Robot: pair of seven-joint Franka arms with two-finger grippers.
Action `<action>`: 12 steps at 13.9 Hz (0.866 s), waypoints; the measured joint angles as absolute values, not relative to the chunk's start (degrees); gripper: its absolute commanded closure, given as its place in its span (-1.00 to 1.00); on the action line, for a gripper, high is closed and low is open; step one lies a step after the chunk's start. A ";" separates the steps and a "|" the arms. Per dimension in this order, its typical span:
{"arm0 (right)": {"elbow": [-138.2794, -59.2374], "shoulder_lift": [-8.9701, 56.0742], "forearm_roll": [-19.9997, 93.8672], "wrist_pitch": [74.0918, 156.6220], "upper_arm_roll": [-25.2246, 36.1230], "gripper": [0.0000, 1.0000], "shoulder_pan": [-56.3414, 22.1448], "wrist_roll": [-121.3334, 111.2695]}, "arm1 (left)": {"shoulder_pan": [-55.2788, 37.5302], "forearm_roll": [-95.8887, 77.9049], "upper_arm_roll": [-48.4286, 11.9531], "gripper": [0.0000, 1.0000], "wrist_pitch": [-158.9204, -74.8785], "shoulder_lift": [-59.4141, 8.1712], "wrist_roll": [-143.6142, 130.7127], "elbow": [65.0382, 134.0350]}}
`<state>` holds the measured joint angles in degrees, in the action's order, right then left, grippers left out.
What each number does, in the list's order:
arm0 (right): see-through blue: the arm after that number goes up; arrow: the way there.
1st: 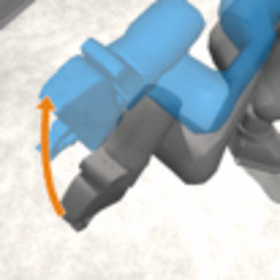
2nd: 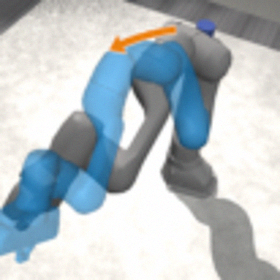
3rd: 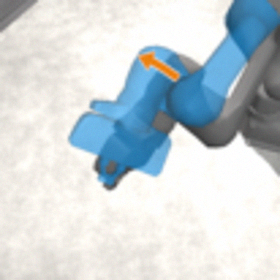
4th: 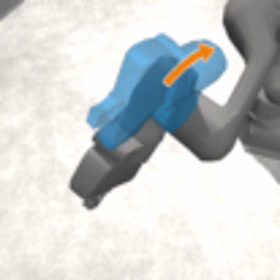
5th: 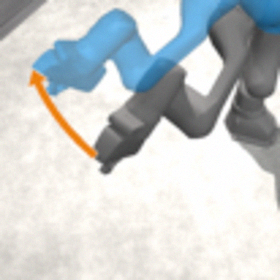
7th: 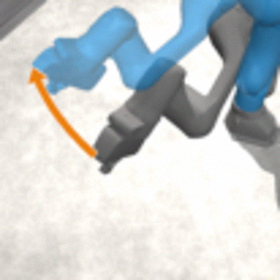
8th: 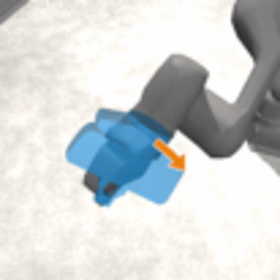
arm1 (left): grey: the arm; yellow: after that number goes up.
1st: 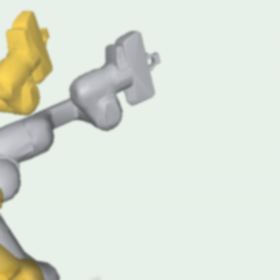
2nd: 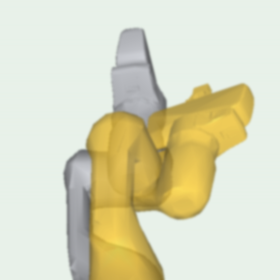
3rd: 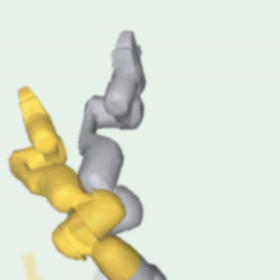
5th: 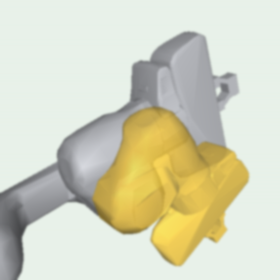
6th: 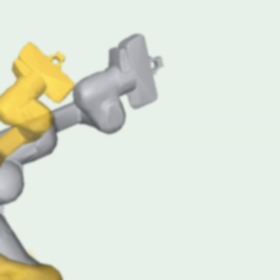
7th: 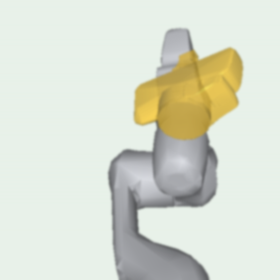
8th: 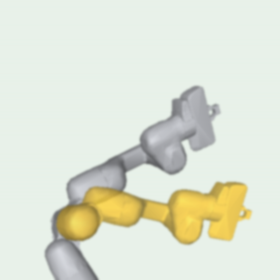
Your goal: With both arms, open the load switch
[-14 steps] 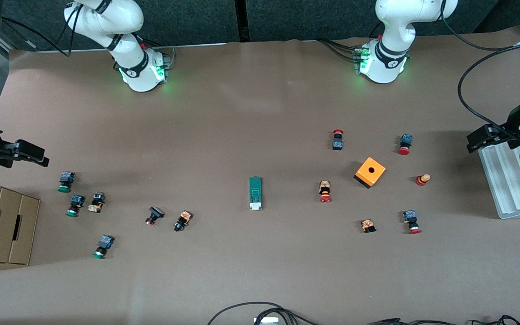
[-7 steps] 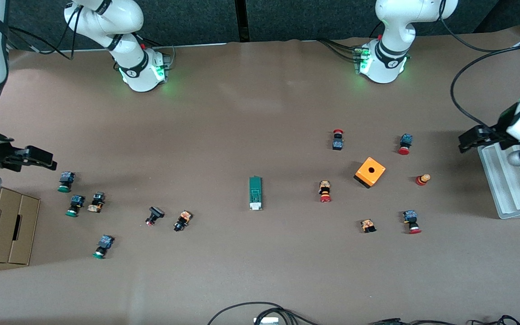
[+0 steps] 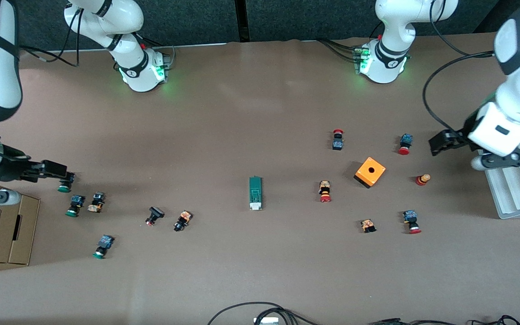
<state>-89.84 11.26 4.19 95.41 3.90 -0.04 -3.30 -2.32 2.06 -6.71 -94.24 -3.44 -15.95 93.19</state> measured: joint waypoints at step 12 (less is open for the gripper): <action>-89.92 17.03 4.24 98.95 3.71 -1.00 -4.89 -4.69 | -10.29 5.36 -16.86 -1.00 -101.53 -7.38 -42.49 93.24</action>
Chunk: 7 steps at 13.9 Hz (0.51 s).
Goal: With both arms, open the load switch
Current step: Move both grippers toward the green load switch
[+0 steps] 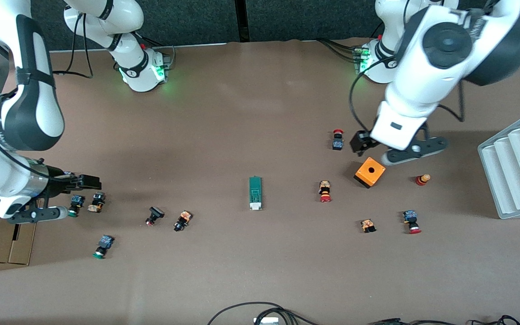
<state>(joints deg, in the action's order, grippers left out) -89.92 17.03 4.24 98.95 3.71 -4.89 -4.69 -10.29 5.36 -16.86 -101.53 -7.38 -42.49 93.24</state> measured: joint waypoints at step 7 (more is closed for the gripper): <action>-89.89 19.03 6.02 100.18 3.86 -1.00 -5.90 -5.46 | -22.68 17.32 -17.15 -1.00 -113.57 -14.71 -61.80 94.14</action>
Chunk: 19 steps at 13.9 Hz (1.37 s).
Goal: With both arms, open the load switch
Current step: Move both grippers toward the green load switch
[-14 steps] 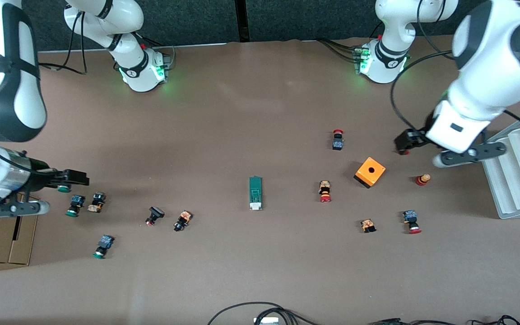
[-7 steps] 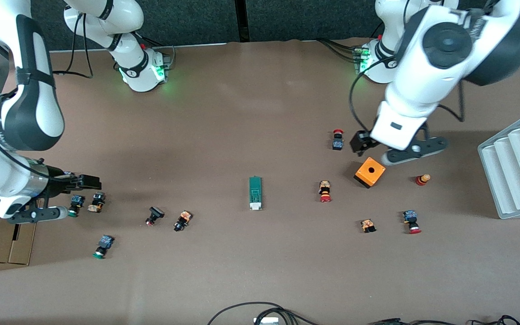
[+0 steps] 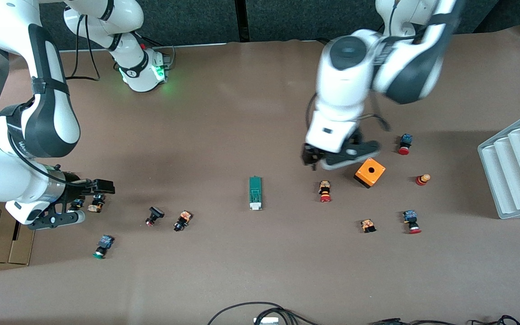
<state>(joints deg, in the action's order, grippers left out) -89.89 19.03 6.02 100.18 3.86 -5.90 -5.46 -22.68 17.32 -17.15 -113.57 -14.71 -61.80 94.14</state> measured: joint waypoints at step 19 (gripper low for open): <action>-89.81 20.69 8.56 103.15 2.86 -1.00 -7.35 -13.98 | -45.65 87.26 -17.19 -1.00 -121.62 -46.23 -128.34 94.38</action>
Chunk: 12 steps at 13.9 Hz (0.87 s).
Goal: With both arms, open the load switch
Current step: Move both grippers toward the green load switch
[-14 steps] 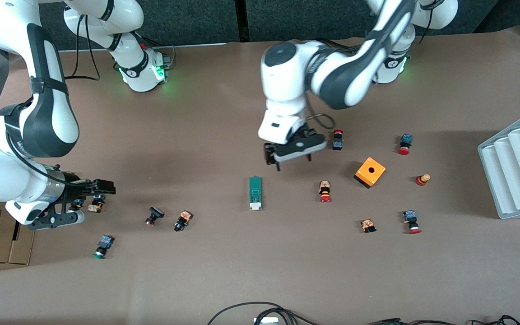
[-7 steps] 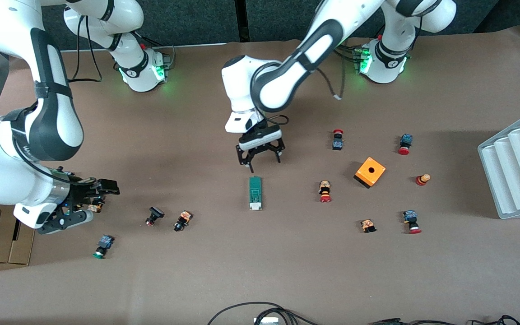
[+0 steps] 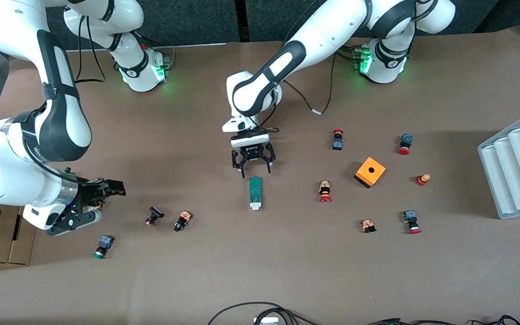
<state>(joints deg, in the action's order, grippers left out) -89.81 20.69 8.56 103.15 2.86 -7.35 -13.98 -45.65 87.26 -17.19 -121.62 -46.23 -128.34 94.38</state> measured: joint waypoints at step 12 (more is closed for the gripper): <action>-89.76 26.29 8.88 118.59 0.62 -1.00 -19.87 -22.11 | -49.87 94.42 -16.45 -0.92 -115.01 -52.45 -136.49 93.38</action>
<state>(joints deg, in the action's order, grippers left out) -89.76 26.29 8.88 118.59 0.62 -19.87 -22.11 -49.87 94.42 -16.45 -115.01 -52.45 -136.49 93.38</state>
